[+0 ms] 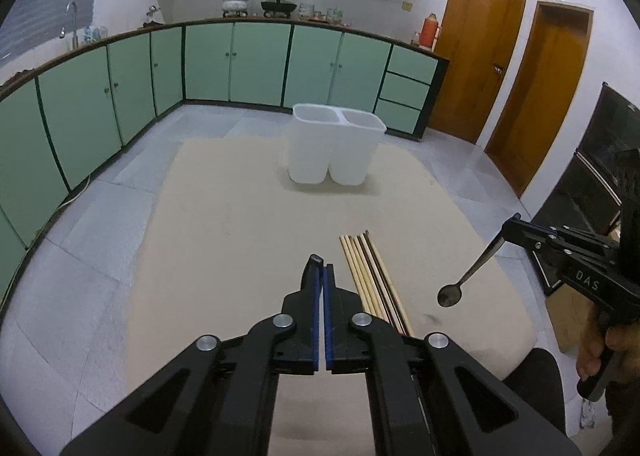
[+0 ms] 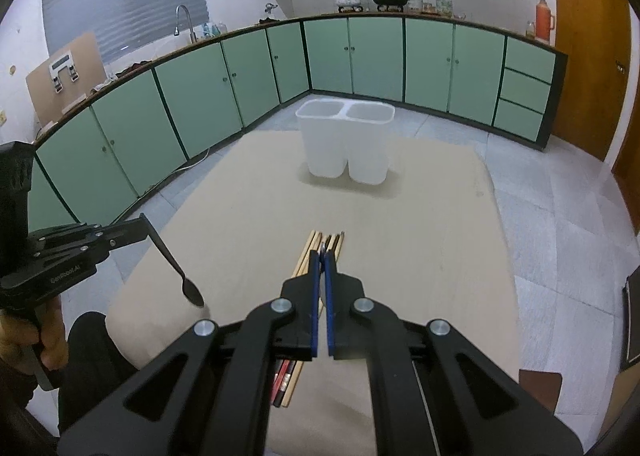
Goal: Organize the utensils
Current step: 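Carry both spoons to the white cup holder and open both tools to drop them in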
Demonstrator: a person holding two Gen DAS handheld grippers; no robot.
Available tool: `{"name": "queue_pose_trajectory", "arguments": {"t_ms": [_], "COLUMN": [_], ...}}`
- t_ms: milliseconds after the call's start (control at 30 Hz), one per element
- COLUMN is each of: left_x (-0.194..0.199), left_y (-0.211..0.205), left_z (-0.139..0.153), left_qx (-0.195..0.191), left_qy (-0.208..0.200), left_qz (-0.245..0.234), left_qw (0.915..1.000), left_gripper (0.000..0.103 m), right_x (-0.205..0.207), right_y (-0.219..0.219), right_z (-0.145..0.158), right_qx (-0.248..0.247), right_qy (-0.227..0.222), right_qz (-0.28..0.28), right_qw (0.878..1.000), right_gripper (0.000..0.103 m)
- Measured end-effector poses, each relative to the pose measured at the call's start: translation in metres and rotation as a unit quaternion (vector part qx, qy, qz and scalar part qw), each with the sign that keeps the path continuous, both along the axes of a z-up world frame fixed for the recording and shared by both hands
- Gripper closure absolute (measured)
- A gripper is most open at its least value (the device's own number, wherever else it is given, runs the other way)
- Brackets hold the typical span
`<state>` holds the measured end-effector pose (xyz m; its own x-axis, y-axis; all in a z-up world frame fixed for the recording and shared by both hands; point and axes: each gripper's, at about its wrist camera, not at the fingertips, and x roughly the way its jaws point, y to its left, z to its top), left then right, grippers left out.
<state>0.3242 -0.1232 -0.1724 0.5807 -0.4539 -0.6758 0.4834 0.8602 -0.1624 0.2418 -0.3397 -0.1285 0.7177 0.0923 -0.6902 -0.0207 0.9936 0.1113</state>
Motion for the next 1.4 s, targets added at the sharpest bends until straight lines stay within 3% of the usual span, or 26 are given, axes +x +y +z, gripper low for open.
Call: {"name": "queue_pose_trajectory", "arguments": {"t_ms": [167,333,600,700,800,933,1067,1167,1200,1267,1300,1333,1400], "left_x": [0.011,0.041,0.130,0.163,0.195,0.229,0.245,0.247,0.245,0.239,0.236,0.229,0.219], "left_y": [0.000,-0.013,-0.062,-0.084,-0.101,-0.120,-0.126,-0.123,-0.120,-0.111,-0.107,-0.099,-0.088], "left_z": [0.011,0.039,0.101,0.112,0.108,0.080,0.043,0.024,0.021,0.022,0.025,0.033,0.047], "left_qx": [-0.012,-0.018,-0.042,-0.049,-0.056,-0.051,-0.041,-0.031,-0.027,-0.024,-0.025,-0.029,-0.037], "left_qy": [-0.002,-0.025,-0.070,-0.091,-0.095,-0.086,-0.055,-0.040,-0.041,-0.043,-0.049,-0.058,-0.067], "left_qz": [-0.003,-0.015,-0.035,-0.033,-0.025,-0.020,-0.014,-0.008,-0.003,0.003,0.007,0.013,0.013], "left_qw": [0.9999,0.9994,0.9961,0.9941,0.9935,0.9948,0.9975,0.9987,0.9988,0.9988,0.9985,0.9978,0.9970], "left_gripper": [0.101,0.101,0.101,0.101,0.101,0.101,0.101,0.101,0.096,0.076,0.061,0.053,0.049], "right_x": [0.011,0.047,0.154,0.188,0.224,0.254,0.270,0.266,0.264,0.256,0.249,0.241,0.219], "right_y": [-0.006,-0.015,-0.041,-0.049,-0.060,-0.071,-0.077,-0.079,-0.078,-0.078,-0.079,-0.079,-0.079], "right_z": [0.008,0.038,0.099,0.108,0.099,0.066,0.036,0.020,0.019,0.021,0.023,0.027,0.037], "right_qx": [0.016,0.017,0.006,0.008,0.008,0.008,0.009,0.010,0.010,0.010,0.009,0.010,0.014], "right_qy": [0.006,-0.001,-0.037,-0.052,-0.055,-0.035,-0.005,0.008,0.009,0.004,-0.001,-0.007,-0.024], "right_qz": [0.008,0.022,0.011,0.005,-0.007,-0.021,-0.029,-0.036,-0.035,-0.040,-0.043,-0.044,-0.045], "right_qw": [1.000,1.000,0.999,0.999,0.998,0.999,1.000,0.999,0.999,0.999,0.999,0.999,0.999], "right_gripper": [0.101,0.101,0.101,0.101,0.101,0.101,0.101,0.095,0.093,0.079,0.075,0.073,0.073]}}
